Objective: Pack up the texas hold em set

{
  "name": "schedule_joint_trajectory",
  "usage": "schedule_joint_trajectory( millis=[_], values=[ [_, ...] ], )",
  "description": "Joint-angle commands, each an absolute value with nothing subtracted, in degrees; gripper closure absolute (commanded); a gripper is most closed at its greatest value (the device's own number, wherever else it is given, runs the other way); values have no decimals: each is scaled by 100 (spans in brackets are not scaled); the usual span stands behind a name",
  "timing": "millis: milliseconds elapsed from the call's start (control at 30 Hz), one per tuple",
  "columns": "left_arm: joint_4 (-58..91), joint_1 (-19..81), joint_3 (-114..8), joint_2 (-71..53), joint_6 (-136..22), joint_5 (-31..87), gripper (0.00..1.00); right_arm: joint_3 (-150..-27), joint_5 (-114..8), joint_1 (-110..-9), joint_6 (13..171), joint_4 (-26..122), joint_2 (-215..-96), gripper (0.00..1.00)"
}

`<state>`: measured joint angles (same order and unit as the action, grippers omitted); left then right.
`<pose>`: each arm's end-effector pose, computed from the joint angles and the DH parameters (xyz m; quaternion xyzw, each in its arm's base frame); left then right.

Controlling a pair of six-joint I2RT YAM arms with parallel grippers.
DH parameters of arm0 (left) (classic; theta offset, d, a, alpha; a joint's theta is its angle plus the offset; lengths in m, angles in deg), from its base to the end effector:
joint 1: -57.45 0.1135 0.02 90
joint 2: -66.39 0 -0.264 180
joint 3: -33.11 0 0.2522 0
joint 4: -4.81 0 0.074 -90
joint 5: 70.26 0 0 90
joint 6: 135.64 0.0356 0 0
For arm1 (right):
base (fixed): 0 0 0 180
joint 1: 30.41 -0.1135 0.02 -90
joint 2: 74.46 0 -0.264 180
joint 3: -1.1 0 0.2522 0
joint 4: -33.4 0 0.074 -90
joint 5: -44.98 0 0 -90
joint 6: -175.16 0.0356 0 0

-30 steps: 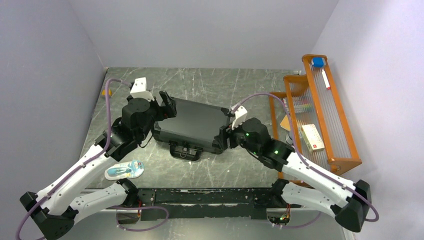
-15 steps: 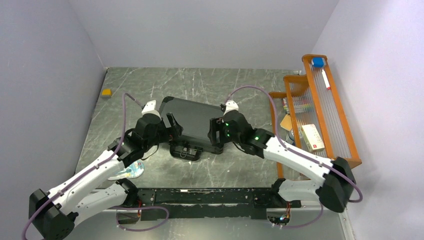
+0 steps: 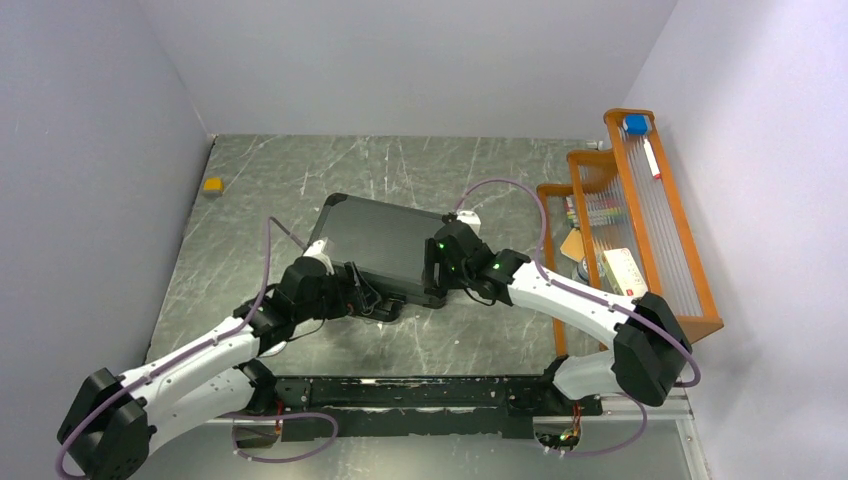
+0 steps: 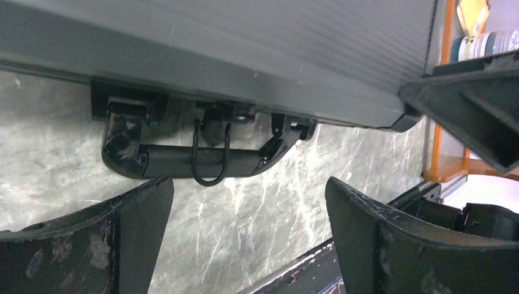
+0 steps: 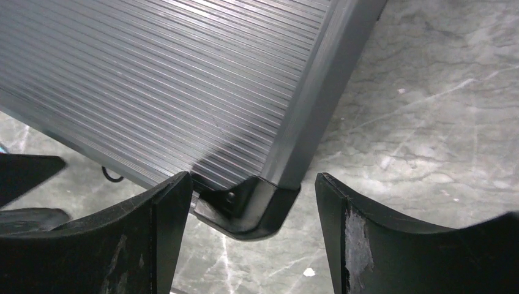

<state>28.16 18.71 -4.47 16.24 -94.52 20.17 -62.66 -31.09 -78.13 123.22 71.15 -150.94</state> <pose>0.1447 -0.1164 0.1970 -0.0770 0.8873 -0.3171 0.3258 0.1903 0.1965 0.2309 -0.0378 0.9343 0.1448 0.3236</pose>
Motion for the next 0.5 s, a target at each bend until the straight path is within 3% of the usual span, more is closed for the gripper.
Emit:
schedule_joint_trajectory(
  millis=[0, 467],
  values=[
    [1826, 1896, 31, 1508, -9893, 2541, 5, -5882, -3148, -7710, 12325, 7649, -15514, 24],
    [50, 1865, 1001, 1269, -10500, 2755, 8, -5731, -3247, -7617, 12400, 7339, -15510, 24]
  ],
)
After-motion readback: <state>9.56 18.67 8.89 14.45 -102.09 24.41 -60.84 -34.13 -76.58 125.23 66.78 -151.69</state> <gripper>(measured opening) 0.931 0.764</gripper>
